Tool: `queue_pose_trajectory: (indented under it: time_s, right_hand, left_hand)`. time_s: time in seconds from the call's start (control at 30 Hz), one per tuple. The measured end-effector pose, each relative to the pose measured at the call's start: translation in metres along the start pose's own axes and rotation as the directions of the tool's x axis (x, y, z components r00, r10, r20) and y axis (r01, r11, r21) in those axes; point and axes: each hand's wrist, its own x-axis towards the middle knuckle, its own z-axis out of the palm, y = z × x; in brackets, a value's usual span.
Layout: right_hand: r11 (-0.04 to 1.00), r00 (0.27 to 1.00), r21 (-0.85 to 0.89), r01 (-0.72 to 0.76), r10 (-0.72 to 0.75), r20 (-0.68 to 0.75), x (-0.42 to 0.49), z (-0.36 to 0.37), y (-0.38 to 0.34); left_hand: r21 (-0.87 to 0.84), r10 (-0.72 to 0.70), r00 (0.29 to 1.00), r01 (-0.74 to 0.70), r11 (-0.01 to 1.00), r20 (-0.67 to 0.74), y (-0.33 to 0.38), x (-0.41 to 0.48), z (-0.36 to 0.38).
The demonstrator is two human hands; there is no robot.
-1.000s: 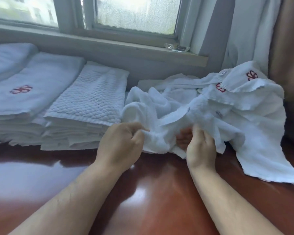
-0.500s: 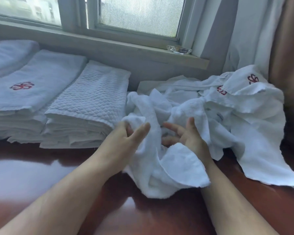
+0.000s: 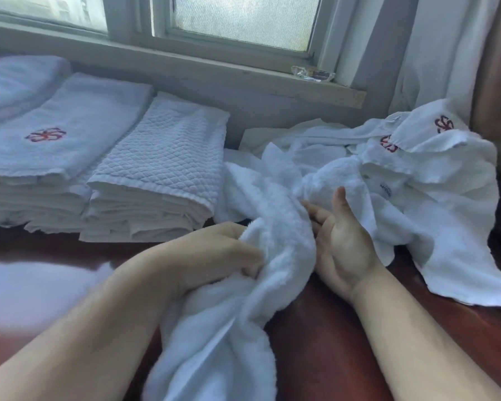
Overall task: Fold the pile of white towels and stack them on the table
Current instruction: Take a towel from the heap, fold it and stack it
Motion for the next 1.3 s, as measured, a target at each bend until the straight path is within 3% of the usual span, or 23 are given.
queue_pose_trajectory:
  time_s: [0.07,0.2,0.33,0.47,0.53,0.63,0.73,0.8,0.93,1.07,1.17,1.23,1.3]
  right_hand:
    - [1.000,0.999,-0.010,0.006,-0.006,0.051,-0.002,-0.001,0.000]
    - [0.994,0.972,-0.106,0.028,-0.003,0.235,-0.005,0.001,-0.002]
    - [0.998,0.945,0.069,-0.002,-0.021,0.325,-0.008,0.001,-0.005]
    - [0.992,0.868,0.069,-0.104,0.056,0.494,-0.016,0.003,-0.011]
    - [0.986,0.811,0.019,-0.166,0.125,0.571,-0.017,0.002,-0.012]
    - [0.992,0.860,-0.068,-0.107,0.127,0.495,-0.014,0.000,-0.007]
    - [0.997,0.986,-0.077,-0.008,0.021,0.165,-0.004,0.002,-0.002]
    - [0.998,1.000,-0.055,0.020,-0.019,0.006,0.003,-0.001,-0.001]
    - [0.994,0.994,-0.106,0.006,0.005,0.111,0.003,-0.002,0.001]
    - [0.998,0.966,-0.044,-0.054,0.064,0.252,-0.005,0.002,-0.001]
    - [0.999,0.967,0.012,-0.032,0.028,0.253,-0.009,0.003,-0.005]
    - [0.993,0.976,0.118,0.012,-0.038,0.215,-0.010,0.004,-0.009]
    - [0.973,0.972,0.228,0.022,-0.074,0.223,-0.013,0.007,-0.015]
  left_hand:
    - [-0.012,-0.012,1.000,0.012,1.000,-0.001,-0.001,-0.001,0.001]
    - [-0.265,0.023,1.000,-0.026,0.964,-0.017,-0.004,0.000,-0.003]
    - [-0.397,-0.049,0.973,-0.047,0.917,-0.228,-0.006,0.013,-0.004]
    - [-0.687,-0.048,0.991,-0.051,0.725,-0.125,-0.002,0.016,0.001]
    - [-0.708,-0.039,0.989,-0.073,0.702,-0.141,-0.003,0.018,0.006]
    - [-0.647,0.014,0.966,-0.183,0.740,-0.257,-0.007,0.022,0.008]
    - [-0.586,0.091,0.940,-0.278,0.761,-0.329,-0.009,0.020,0.002]
    - [-0.551,0.106,0.944,-0.271,0.789,-0.313,-0.009,0.016,-0.001]
    - [-0.595,0.039,0.991,-0.106,0.797,-0.124,-0.010,0.015,-0.004]
    - [-0.608,0.005,0.998,-0.038,0.793,-0.056,-0.003,0.021,-0.008]
    - [-0.693,-0.021,0.997,-0.041,0.720,-0.080,-0.002,0.026,-0.009]
    - [-0.666,0.068,0.989,-0.139,0.733,-0.132,-0.014,0.024,-0.008]
    - [-0.679,0.064,0.971,-0.209,0.704,-0.232,-0.028,0.015,-0.006]
